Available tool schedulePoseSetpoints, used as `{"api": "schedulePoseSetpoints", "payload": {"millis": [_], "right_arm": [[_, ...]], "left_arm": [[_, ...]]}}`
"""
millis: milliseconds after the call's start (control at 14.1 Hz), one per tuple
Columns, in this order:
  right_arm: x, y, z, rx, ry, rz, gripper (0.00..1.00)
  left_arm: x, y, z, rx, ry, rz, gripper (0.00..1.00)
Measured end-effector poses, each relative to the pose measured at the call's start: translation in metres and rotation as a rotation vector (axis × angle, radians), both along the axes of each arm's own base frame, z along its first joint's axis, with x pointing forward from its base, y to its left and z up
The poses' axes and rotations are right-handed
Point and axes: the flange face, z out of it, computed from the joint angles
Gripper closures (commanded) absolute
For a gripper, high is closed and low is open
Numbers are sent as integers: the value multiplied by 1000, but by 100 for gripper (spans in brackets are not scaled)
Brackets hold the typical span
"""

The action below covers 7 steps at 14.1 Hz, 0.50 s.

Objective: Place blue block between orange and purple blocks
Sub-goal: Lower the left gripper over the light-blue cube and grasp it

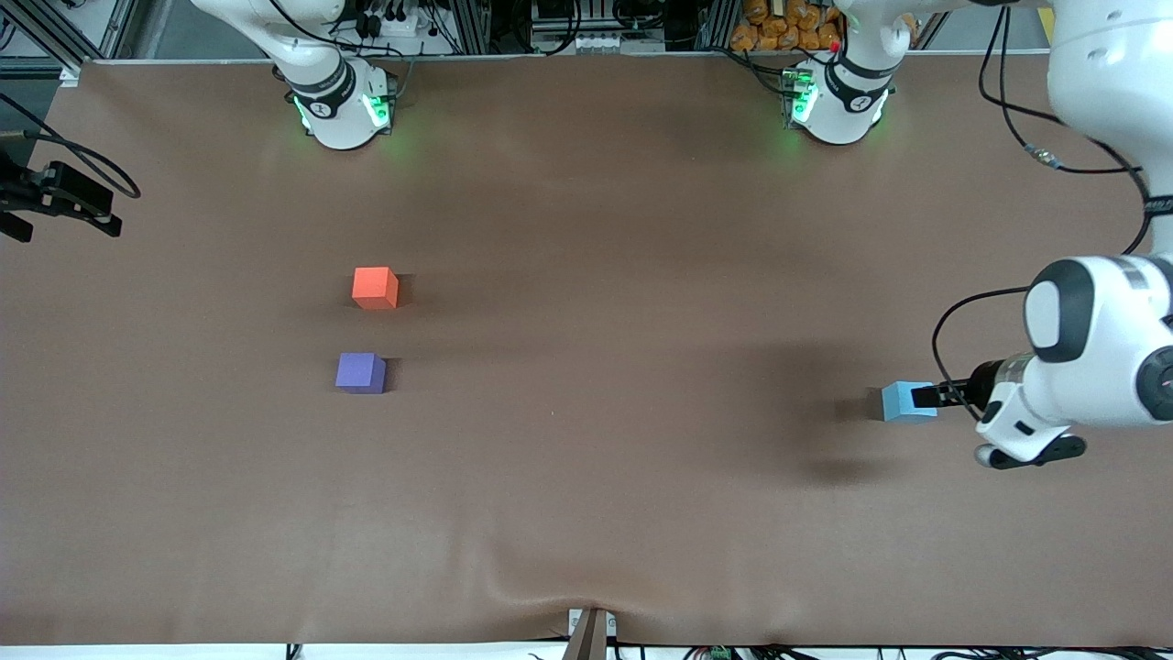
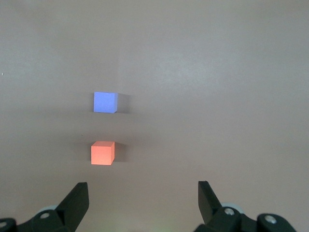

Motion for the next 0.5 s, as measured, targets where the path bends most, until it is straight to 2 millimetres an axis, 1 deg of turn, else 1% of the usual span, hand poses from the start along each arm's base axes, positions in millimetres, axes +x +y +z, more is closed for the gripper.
{"api": "schedulePoseSetpoints", "payload": {"millis": [212, 496], "right_arm": [[0, 1, 0, 0, 1, 3, 0], [0, 2, 0, 0, 1, 4, 0]], "left_arm": [[-1, 5, -35, 29, 49, -125, 0], [1, 4, -73, 36, 61, -155, 0]]}}
